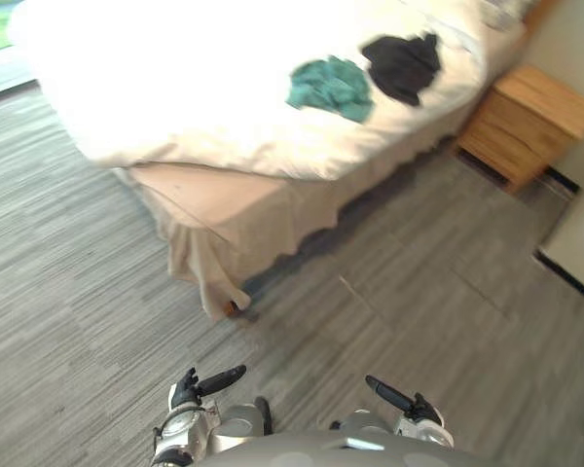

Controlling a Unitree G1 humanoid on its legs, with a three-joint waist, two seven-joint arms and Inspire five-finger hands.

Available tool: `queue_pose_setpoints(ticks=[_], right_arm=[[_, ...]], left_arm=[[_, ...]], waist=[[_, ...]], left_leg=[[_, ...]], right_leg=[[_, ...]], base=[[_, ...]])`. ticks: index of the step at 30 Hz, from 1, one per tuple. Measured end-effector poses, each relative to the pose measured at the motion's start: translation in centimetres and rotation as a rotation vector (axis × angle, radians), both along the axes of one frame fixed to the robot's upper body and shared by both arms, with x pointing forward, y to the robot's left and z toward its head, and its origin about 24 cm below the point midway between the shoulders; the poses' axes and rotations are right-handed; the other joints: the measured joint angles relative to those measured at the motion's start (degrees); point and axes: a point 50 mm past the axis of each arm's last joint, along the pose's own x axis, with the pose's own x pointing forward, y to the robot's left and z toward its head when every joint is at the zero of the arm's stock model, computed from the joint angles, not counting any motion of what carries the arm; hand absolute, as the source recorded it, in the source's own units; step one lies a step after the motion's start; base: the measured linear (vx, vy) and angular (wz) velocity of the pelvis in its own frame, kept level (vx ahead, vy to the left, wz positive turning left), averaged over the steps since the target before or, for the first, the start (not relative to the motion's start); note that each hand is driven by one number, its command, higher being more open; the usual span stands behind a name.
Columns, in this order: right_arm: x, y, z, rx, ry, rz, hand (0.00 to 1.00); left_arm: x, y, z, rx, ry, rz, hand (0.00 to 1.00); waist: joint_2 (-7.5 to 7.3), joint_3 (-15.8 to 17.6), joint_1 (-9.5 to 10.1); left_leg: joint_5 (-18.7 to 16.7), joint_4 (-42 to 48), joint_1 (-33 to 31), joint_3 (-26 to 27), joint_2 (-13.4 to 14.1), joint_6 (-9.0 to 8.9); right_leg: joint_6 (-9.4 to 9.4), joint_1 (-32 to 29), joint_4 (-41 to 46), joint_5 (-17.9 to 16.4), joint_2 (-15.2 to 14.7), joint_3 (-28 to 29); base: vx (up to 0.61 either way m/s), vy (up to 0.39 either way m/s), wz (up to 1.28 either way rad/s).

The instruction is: Tidy up the quilt and then pick up the clothes from the bed and put them into the laundry hamper

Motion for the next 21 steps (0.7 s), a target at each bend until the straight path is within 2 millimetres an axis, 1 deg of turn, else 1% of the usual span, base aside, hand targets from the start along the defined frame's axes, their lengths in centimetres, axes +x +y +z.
queue_pose_setpoints(ticks=[1,2,3,4,5,6,7,8,9,10,11,12,13,14,15,16,17,18,19,20,21], right_arm=[[0.4,-0.2,0.2,-0.006,-0.017,0.002,1.00],[0.6,-0.3,0.2,-0.010,-0.022,0.003,1.00],[0.8,-0.4,0.3,-0.015,-0.032,0.004,1.00],[0.7,-0.3,0.3,-0.011,-0.031,0.001,1.00],[0.6,-0.1,0.2,-0.003,-0.028,0.001,1.00],[0.6,0.3,0.1,0.027,-0.030,-0.030,1.00],[1.0,-0.3,0.3,0.016,-0.033,-0.029,1.00],[1.3,-0.3,0.4,0.011,-0.047,-0.023,1.00],[1.5,-0.4,0.4,0.018,-0.050,0.004,1.00],[1.6,-0.1,0.4,0.026,-0.045,0.033,1.00],[1.5,0.0,0.4,0.028,-0.043,0.044,1.00],[1.4,0.2,0.3,0.034,-0.042,0.056,1.00],[1.2,0.3,0.2,0.039,-0.034,0.060,1.00],[1.1,0.3,0.2,0.038,-0.031,0.064,1.00],[0.9,0.2,0.1,0.037,-0.026,0.064,1.00],[0.6,0.0,0.1,0.029,-0.020,0.069,1.00],[0.3,-0.3,0.1,0.019,-0.011,0.068,1.00],[0.3,-0.4,0.1,0.015,-0.010,0.070,1.00],[0.2,-0.5,0.1,0.012,-0.005,0.072,1.00],[0.2,-0.5,0.1,0.014,-0.003,0.070,1.00],[0.2,-0.6,0.1,0.016,0.002,0.065,1.00]], left_arm=[[0.0,-0.3,0.0,-0.001,0.004,-0.021,1.00],[-0.1,-0.4,-0.1,-0.002,0.006,-0.032,1.00],[0.0,-0.5,0.0,-0.002,0.001,-0.051,1.00],[0.1,-0.3,0.0,0.003,-0.004,-0.057,1.00],[0.1,0.0,0.1,0.011,-0.004,-0.057,1.00],[-0.2,0.4,0.0,0.014,0.007,-0.041,1.00],[-0.2,-0.4,-0.1,-0.010,0.006,-0.029,1.00],[-0.6,-0.9,-0.3,-0.034,0.009,0.003,1.00],[-1.0,-1.1,-0.4,-0.044,0.011,0.029,1.00],[-1.2,-0.8,-0.4,-0.048,0.007,0.047,1.00],[-1.4,-0.8,-0.4,-0.050,0.005,0.055,1.00],[-1.5,-0.5,-0.4,-0.053,0.001,0.075,1.00],[-1.5,-0.2,-0.3,-0.048,-0.004,0.091,1.00],[-1.5,0.0,-0.3,-0.045,-0.008,0.101,1.00],[-1.4,0.1,-0.2,-0.044,-0.016,0.108,1.00],[-1.1,0.1,-0.1,-0.041,-0.028,0.108,1.00],[-1.1,0.0,-0.1,-0.042,-0.028,0.111,1.00],[-1.2,-0.1,-0.1,-0.043,-0.026,0.111,1.00],[-1.1,-0.2,-0.1,-0.045,-0.027,0.102,1.00],[-1.1,-0.2,-0.1,-0.047,-0.027,0.101,1.00],[-1.2,-0.3,-0.2,-0.053,-0.025,0.111,1.00]], waist=[[0.60,0.02,-0.98],[0.96,-0.10,-1.25],[1.12,-0.19,-1.64],[0.50,-0.47,-1.87],[-0.66,-0.73,-1.98],[-0.52,-0.02,-1.98],[1.23,0.14,-1.30],[2.23,0.12,-0.49],[2.78,0.22,-0.90],[2.70,0.08,-0.91],[2.56,0.00,-0.93],[2.36,-0.01,-0.93],[1.53,-0.06,-0.82],[1.34,-0.04,-0.89],[1.36,0.02,-0.92],[1.70,0.06,-0.89],[1.82,0.05,-0.73],[2.06,-0.10,-0.64],[2.25,-0.20,-0.66],[2.24,-0.18,-0.80],[2.24,-0.17,-0.79]], left_leg=[[0.11,0.04,1.03,-3.10,1.49,-0.32],[0.11,0.12,1.22,-3.94,2.23,-0.97],[0.09,0.19,1.92,-5.32,4.01,-3.98],[-1.00,0.16,2.18,-5.55,4.90,-6.44],[-1.83,0.13,2.37,-5.70,4.94,-8.19],[-3.62,-0.19,3.81,-5.80,6.43,-11.73],[-3.84,-0.61,3.97,-5.01,8.78,-12.34],[-2.93,-1.11,4.08,-4.12,9.37,-13.17],[-0.20,-3.83,6.36,-1.22,10.14,-14.36],[1.79,-5.51,8.95,0.19,10.78,-15.06],[1.87,-5.43,9.23,0.30,11.12,-14.97],[1.72,-3.39,8.77,0.09,11.78,-15.13],[1.60,1.33,6.42,-0.37,11.92,-15.04],[1.36,4.97,4.51,-0.81,12.14,-14.94],[1.17,11.42,1.10,-1.29,12.64,-14.65],[1.55,19.16,-2.88,-1.02,13.63,-14.48],[1.39,23.97,-4.81,1.41,14.85,-13.94],[0.68,24.61,-4.85,2.96,15.07,-13.73],[-1.64,22.92,-4.90,5.57,14.49,-13.74],[-3.05,19.22,-5.15,7.27,12.95,-13.80],[-2.21,11.29,-5.20,7.93,10.08,-13.51]], right_leg=[[0.64,-2.13,-7.47,-1.36,0.09,1.36],[0.81,-2.84,-11.56,-1.27,0.46,2.34],[3.48,-4.56,-26.24,0.98,1.64,7.76],[4.98,-5.03,-36.70,4.20,1.41,13.54],[5.52,-5.01,-41.90,8.17,0.74,16.46],[7.55,-3.43,-42.40,16.28,1.18,18.09],[6.57,-3.48,-41.25,16.43,3.37,17.42],[5.45,-3.58,-39.21,13.78,4.27,17.58],[3.47,-3.21,-34.84,9.92,5.05,15.59],[3.06,-2.48,-32.00,6.96,5.38,14.93],[3.06,-2.25,-31.55,6.02,5.70,14.65],[3.03,-1.52,-31.28,4.57,6.11,14.04],[2.88,-0.48,-32.01,3.88,5.79,13.43],[2.89,0.47,-33.04,3.86,5.42,12.85],[3.09,2.17,-34.83,3.99,5.43,11.83],[3.26,4.35,-36.76,4.22,5.42,10.52],[3.07,6.32,-38.18,4.38,5.28,9.74],[2.80,7.02,-38.60,4.55,5.05,9.65],[3.13,8.03,-39.53,4.83,4.16,9.58],[3.78,8.35,-40.28,5.23,3.25,9.60],[5.23,8.59,-40.96,6.09,1.98,9.80]], base=[[0.48,-0.284,1.31],[0.45,-0.344,1.88],[0.45,-0.425,1.83],[0.44,-0.470,1.86],[0.44,-0.543,1.61],[0.39,-0.521,0.98],[0.40,-0.463,0.75],[0.35,-0.411,0.37],[0.31,-0.382,0.45],[0.24,-0.374,0.37],[0.14,-0.286,0.23],[0.06,-0.198,0.24],[0.06,-0.191,0.32],[0.04,-0.127,0.40],[0.06,-0.121,0.52],[0.08,-0.091,0.60],[0.09,-0.062,0.45],[0.11,0.020,0.28],[0.12,0.084,0.11],[0.12,0.115,0.02],[0.10,0.131,-0.06]])
